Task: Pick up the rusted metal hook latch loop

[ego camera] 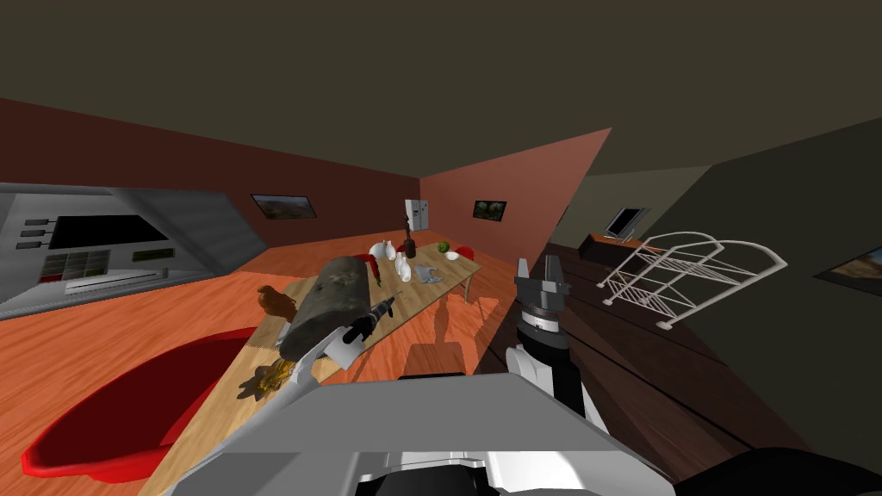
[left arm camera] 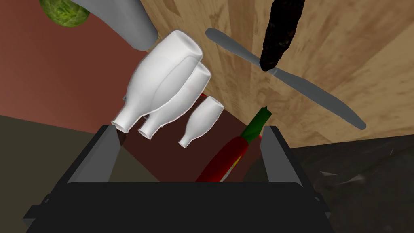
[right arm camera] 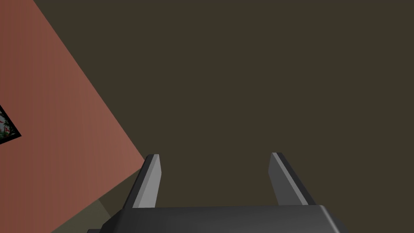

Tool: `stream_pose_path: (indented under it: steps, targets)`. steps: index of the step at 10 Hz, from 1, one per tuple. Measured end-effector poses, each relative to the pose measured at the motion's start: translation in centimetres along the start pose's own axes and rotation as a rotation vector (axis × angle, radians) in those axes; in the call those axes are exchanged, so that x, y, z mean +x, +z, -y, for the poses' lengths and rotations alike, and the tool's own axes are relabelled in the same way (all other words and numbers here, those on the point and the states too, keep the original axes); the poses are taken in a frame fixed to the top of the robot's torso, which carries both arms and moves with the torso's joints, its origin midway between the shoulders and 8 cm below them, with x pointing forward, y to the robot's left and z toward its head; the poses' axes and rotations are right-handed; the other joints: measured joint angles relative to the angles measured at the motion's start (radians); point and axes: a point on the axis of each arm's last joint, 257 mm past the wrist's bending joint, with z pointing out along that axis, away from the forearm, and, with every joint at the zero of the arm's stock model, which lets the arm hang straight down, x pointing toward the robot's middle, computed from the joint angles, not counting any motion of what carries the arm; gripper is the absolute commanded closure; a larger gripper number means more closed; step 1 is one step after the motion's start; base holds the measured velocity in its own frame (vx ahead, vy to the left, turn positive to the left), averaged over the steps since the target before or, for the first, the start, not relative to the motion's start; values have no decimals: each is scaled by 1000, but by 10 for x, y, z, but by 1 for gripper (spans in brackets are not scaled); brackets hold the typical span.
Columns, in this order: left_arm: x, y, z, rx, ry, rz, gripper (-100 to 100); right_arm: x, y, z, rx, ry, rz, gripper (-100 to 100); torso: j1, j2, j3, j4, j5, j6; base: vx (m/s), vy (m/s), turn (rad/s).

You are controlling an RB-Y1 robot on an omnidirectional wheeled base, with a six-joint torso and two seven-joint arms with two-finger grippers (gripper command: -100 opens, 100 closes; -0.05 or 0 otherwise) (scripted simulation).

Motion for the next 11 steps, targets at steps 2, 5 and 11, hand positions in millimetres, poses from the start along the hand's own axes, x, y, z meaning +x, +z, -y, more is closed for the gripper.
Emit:
stream_pose_path:
  steps: [2,5,11]
  targets:
    - [5,4,-18,-48,24,-17,-100,0,0,0,0,0,0,0,0,0,0,0,0,0,39,-8,-22]
    - [15,8,-44,-115,60,-43,-100,0,0,0,0,0,0,0,0,0,0,0,0,0,55,-7,-49]
    - [34,9,-103,-260,136,-99,0,0,0,0,0,0,0,0,1,2,1,0,0,0,47,-3,-40]
